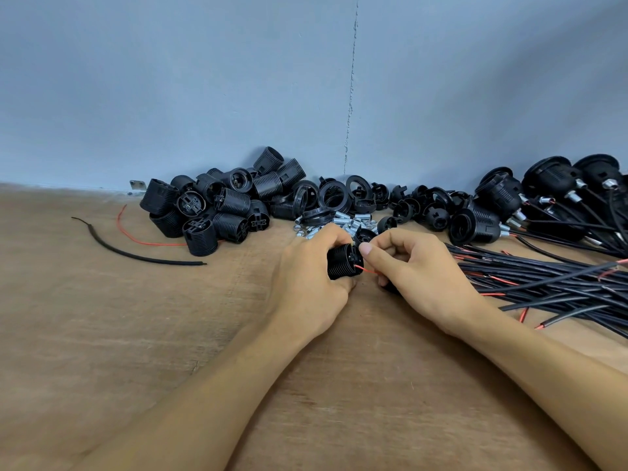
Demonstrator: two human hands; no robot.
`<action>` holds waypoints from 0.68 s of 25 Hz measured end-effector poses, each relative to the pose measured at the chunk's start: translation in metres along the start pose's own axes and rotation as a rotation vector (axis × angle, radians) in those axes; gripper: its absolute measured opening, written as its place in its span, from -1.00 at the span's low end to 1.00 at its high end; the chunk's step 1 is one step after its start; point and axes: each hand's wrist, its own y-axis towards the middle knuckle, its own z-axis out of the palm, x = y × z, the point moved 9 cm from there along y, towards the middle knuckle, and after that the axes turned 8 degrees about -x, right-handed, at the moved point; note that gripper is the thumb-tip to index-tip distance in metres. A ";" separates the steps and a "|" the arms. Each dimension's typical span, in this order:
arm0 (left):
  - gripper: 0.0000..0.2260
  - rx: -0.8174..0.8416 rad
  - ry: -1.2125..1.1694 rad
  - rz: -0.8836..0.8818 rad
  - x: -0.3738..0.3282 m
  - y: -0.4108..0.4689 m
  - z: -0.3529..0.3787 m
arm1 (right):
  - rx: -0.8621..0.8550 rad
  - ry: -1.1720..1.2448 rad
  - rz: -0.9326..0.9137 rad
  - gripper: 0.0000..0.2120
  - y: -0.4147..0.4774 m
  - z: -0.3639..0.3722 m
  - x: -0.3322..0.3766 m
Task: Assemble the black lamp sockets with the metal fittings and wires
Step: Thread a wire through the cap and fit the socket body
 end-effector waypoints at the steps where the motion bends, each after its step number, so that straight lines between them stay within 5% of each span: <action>1: -0.63 -0.001 0.008 0.000 0.000 0.000 0.000 | -0.008 -0.023 -0.009 -0.82 0.000 -0.001 0.002; 17: -0.69 0.000 -0.030 0.050 -0.009 -0.002 0.001 | -0.043 -0.256 -0.023 -0.79 -0.004 0.001 0.011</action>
